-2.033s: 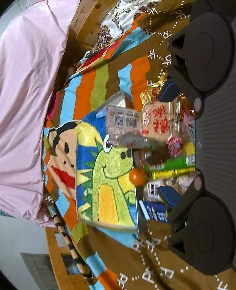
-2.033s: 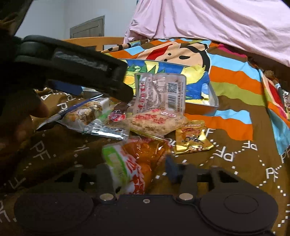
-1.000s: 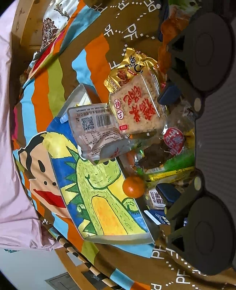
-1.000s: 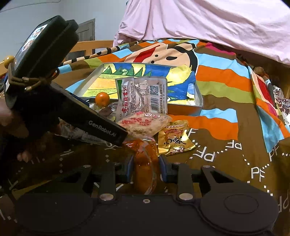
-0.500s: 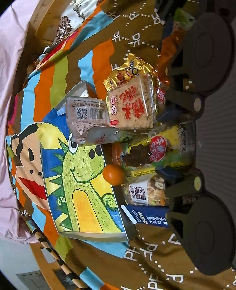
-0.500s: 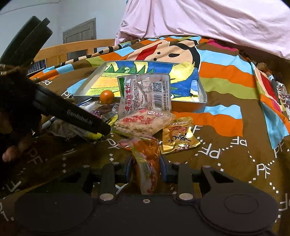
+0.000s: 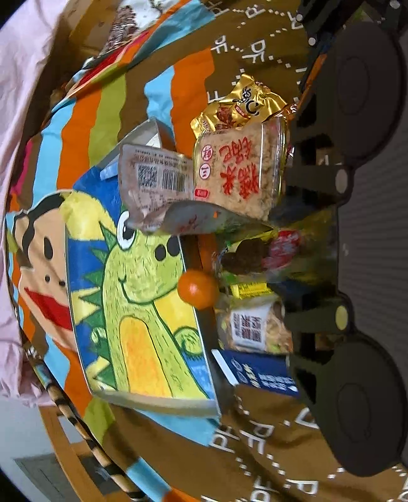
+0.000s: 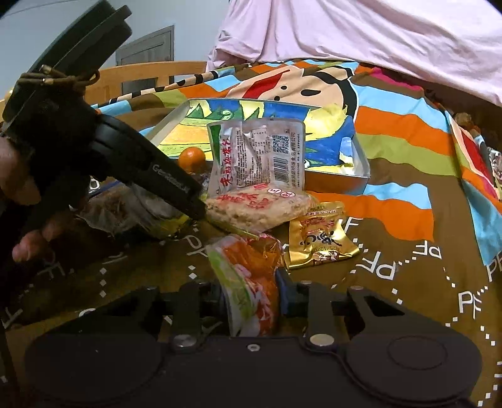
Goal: Organize snacks
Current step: 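Grasp the brown dried-meat snack with the left tool while the right tool grasps the orange-wrapped snack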
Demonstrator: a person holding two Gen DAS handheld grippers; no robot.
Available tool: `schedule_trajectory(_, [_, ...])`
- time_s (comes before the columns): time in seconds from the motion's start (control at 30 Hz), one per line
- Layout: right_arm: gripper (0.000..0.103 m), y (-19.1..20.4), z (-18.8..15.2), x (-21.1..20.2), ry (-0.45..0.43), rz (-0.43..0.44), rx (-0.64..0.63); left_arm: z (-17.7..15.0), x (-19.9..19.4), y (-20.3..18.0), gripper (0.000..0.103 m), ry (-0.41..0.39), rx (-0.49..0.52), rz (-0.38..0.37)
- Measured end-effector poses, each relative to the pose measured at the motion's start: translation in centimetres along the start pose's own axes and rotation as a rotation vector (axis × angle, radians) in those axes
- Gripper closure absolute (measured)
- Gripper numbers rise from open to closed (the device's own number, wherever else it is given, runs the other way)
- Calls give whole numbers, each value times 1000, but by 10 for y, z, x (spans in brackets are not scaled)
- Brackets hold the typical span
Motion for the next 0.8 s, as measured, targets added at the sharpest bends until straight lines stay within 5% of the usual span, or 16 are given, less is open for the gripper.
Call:
schedule_trajectory(0.23, [74, 6, -1, -4, -2, -4, -33, -14, -19, 8, 71, -17, -42, -46])
schedule_trajectory(0.4, [74, 8, -2, -4, -3, -5, -43, -14, -24, 14, 56, -69, -80, -52])
schedule_trajectory(0.53, [74, 9, -2, -4, -3, -3, -41, -7, -14, 16, 55, -63, -116, -60])
schedule_trajectory(0.7, [74, 8, -2, -4, -3, 1, -38, -4, -11, 12, 71, -54, -107, -7])
schedule_trajectory(0.8, [74, 8, -2, -4, -6, 1, -38, -9, -16, 15, 73, -53, -127, -10])
Point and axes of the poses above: each gripper's, at about its wrist camera, not at the fingertips, and x roughly the way its jaws point, y to its left, z to its top, the point moved 1 cm from there along x, roughly the way its jaws point, and after that the axes turned 1 degree about z, right-handed, at the moved point
